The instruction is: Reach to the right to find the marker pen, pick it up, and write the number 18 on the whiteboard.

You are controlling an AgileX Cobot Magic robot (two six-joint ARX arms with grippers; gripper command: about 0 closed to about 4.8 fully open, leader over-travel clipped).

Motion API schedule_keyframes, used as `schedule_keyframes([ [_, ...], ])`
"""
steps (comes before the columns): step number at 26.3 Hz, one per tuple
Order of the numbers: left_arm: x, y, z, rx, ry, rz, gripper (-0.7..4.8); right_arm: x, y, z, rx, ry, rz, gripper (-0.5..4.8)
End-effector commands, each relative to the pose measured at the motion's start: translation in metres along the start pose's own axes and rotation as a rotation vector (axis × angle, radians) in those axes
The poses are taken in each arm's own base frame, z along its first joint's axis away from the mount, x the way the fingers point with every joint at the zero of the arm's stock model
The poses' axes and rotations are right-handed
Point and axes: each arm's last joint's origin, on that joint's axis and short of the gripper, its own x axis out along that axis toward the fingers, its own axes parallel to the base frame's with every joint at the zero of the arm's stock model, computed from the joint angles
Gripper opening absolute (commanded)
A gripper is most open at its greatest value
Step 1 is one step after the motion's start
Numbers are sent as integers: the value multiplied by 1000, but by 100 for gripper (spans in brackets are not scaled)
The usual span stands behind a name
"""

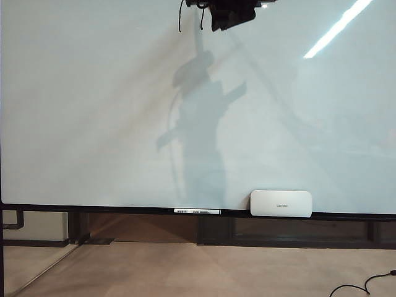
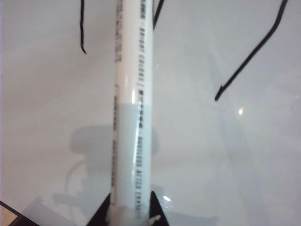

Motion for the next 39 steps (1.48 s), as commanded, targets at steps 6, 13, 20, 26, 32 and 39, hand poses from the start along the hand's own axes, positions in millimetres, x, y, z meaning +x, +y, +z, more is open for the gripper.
schedule_keyframes([
  [6, -1, 0, 3, 4, -13, 4, -5, 2, -7, 2, 0, -24, -11, -3],
  [13, -1, 0, 3, 5, -13, 4, -5, 6, -7, -1, -3, -31, 1, -3],
  [20, -1, 1, 3, 25, -14, 6, -5, 11, -6, -4, -3, -33, 1, -3],
  [26, -1, 1, 3, 25, -13, 6, -5, 12, -6, -5, -3, -41, -4, -3],
  [32, -1, 1, 3, 25, -13, 6, -5, 13, -8, -5, -3, -39, -12, -3],
  [39, -1, 1, 3, 25, -13, 6, -5, 14, -13, -6, -2, -37, -23, -3],
])
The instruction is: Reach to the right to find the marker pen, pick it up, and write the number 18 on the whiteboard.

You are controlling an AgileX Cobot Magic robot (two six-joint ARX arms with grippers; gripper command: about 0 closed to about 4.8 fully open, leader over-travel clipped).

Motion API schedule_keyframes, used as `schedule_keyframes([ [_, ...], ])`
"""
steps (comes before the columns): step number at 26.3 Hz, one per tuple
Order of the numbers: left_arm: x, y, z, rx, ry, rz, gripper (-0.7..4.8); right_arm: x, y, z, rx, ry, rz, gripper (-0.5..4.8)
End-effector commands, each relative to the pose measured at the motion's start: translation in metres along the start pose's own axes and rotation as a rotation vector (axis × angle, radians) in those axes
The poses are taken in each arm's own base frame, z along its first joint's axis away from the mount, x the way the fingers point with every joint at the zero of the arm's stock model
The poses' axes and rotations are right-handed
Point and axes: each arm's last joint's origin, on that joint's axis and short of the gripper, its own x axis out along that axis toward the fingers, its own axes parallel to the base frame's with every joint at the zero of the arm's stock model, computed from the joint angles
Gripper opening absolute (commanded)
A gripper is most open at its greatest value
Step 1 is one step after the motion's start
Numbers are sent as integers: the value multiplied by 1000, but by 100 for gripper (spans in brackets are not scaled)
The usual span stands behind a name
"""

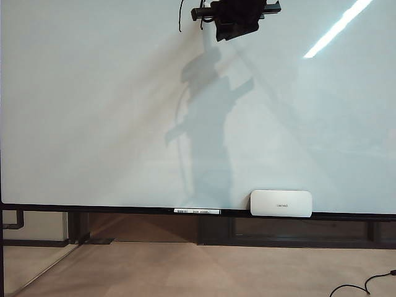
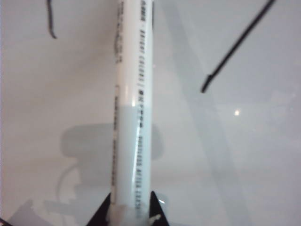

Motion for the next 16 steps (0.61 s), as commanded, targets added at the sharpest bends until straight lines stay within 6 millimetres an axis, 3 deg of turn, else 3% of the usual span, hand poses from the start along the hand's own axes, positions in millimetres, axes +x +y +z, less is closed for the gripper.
schedule_keyframes([
  [1, 0, 1, 2, 6, -12, 5, -5, -2, -2, 5, 4, -29, -9, -3],
  [16, -1, 1, 3, 5, -13, 5, -5, 4, 0, 0, 3, -25, -6, -3],
])
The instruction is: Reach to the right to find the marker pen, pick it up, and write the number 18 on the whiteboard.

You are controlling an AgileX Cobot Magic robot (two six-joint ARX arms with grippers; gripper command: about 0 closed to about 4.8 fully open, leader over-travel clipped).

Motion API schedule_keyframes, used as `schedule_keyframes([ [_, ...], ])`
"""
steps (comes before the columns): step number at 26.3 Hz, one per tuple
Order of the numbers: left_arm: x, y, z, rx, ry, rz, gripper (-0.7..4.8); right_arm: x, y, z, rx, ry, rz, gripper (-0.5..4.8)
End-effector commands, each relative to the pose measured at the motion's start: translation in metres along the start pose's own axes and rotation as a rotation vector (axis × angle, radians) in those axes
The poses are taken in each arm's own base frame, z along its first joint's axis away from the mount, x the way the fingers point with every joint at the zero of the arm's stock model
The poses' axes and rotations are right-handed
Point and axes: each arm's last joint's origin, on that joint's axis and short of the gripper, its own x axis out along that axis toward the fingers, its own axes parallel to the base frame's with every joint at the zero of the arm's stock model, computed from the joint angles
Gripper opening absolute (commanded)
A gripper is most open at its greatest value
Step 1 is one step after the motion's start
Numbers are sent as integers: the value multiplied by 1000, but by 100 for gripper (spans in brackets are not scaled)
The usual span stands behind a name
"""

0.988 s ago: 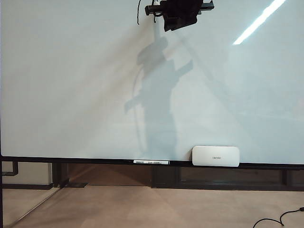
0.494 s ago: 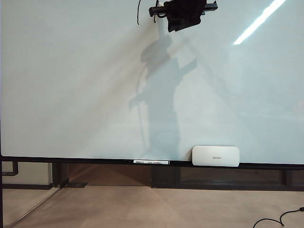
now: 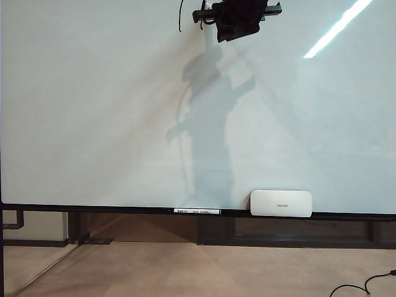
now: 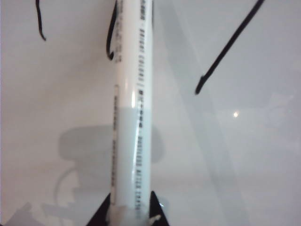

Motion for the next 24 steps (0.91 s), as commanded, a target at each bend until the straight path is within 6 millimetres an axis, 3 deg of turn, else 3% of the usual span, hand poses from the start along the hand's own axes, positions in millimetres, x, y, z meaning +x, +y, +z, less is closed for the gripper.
schedule_keyframes([
  [1, -1, 1, 3, 5, -14, 5, -5, 1, 0, 2, 2, -16, -3, -3],
  [24, -1, 1, 3, 11, -14, 5, -5, -8, -10, 5, -1, 52, -269, -3],
])
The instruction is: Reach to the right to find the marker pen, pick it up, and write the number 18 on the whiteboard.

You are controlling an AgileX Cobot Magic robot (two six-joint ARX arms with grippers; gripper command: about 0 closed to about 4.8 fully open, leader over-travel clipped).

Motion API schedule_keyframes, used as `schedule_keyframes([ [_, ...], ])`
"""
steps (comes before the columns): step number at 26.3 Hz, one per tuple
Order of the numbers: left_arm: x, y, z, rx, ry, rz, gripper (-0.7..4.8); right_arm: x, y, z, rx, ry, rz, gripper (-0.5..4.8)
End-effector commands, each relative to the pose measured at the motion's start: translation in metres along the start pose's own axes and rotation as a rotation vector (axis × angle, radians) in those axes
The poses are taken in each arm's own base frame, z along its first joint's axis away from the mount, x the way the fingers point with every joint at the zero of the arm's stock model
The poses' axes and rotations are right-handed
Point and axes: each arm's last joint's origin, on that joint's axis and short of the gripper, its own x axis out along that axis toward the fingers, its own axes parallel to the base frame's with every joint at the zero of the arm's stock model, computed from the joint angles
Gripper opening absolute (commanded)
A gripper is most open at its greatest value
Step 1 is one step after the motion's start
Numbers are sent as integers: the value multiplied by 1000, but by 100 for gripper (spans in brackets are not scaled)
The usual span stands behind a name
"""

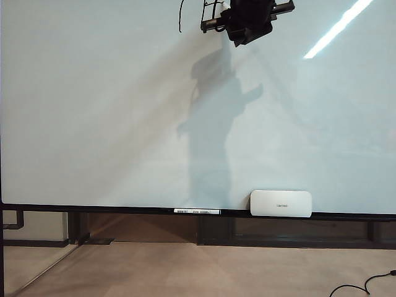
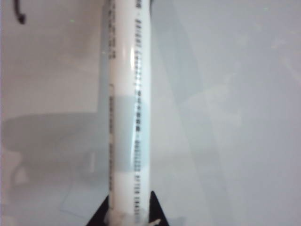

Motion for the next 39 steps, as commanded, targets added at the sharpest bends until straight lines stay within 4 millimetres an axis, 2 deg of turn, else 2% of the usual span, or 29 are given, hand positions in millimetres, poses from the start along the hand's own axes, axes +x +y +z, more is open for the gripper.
schedule_keyframes([
  [1, -1, 1, 3, 7, -14, 5, -5, -5, -6, 8, 21, -17, -42, -3],
  [12, -1, 1, 3, 22, -14, 6, -5, -8, -7, 8, 18, -3, -43, -3],
  [19, -1, 1, 3, 22, -14, 5, -5, -32, 2, 29, 67, -84, 90, -3],
  [23, -1, 1, 3, 22, -14, 6, -5, -38, 12, 28, 44, -63, 178, -3],
  [32, -1, 1, 3, 22, -13, 5, -5, -18, 26, 4, 7, 24, 235, -3],
  [39, -1, 0, 3, 22, -15, 5, -5, -9, 32, -4, 5, 30, 247, -3],
])
